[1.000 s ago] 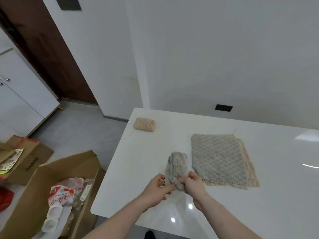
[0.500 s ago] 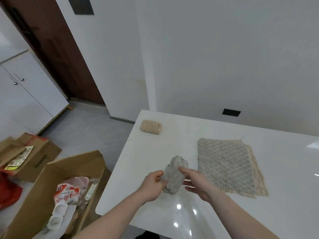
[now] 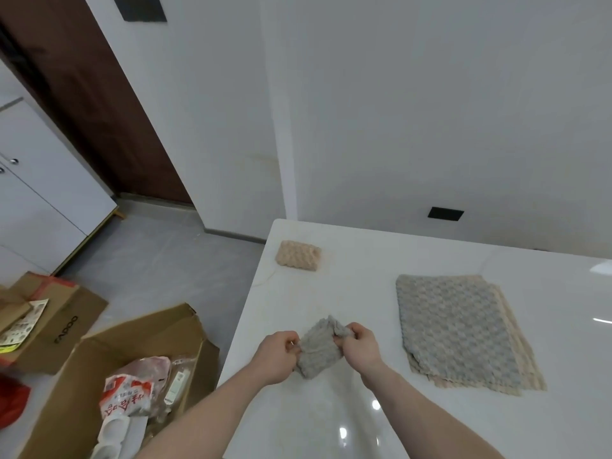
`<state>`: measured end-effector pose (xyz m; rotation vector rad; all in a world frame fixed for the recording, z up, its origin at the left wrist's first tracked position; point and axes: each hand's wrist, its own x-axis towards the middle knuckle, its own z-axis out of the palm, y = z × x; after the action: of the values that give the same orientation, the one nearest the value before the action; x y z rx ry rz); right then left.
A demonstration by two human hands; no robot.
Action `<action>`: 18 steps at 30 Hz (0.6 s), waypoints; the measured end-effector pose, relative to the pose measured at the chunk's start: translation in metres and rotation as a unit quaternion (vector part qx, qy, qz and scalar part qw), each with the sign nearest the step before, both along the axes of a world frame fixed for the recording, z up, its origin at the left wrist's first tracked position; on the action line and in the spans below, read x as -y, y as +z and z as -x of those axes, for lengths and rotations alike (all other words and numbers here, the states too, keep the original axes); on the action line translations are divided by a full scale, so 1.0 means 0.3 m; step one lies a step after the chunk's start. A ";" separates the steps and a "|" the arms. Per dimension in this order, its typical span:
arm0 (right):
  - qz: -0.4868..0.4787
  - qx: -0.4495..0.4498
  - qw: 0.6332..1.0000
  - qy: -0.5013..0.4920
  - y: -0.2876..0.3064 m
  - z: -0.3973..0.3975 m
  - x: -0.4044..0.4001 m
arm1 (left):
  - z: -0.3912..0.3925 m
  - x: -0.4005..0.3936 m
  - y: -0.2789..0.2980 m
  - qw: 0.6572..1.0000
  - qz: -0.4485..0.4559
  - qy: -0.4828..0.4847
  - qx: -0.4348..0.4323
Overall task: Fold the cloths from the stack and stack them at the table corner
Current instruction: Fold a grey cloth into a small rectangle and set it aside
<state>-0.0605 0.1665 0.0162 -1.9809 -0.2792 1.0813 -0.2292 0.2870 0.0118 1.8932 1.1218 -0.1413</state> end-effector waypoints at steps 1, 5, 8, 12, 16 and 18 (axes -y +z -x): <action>0.002 -0.011 1.000 -0.007 -0.010 0.013 -0.025 | 0.008 -0.034 -0.014 1.000 -0.010 -0.005 -0.007; 0.033 -0.094 0.995 -0.029 -0.052 0.044 -0.109 | 0.028 -0.158 -0.070 0.999 -0.033 -0.028 -0.029; 0.060 -0.100 0.993 -0.001 -0.087 0.040 -0.168 | 0.025 -0.231 -0.114 0.998 -0.027 -0.043 -0.039; 0.076 -0.073 0.994 0.018 -0.154 0.015 -0.248 | 0.008 -0.316 -0.168 0.997 -0.017 -0.056 -0.054; 0.099 -0.051 0.993 0.035 -0.210 0.006 -0.329 | -0.021 -0.379 -0.199 0.998 0.017 -0.028 -0.049; 0.104 -0.040 0.993 0.045 -0.231 0.003 -0.374 | -0.038 -0.409 -0.209 0.999 0.032 -0.005 -0.039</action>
<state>-0.0613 0.2786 -0.0532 -2.1184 -0.2228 1.2891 -0.2179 0.4096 -0.0508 1.8509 1.1475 -0.2552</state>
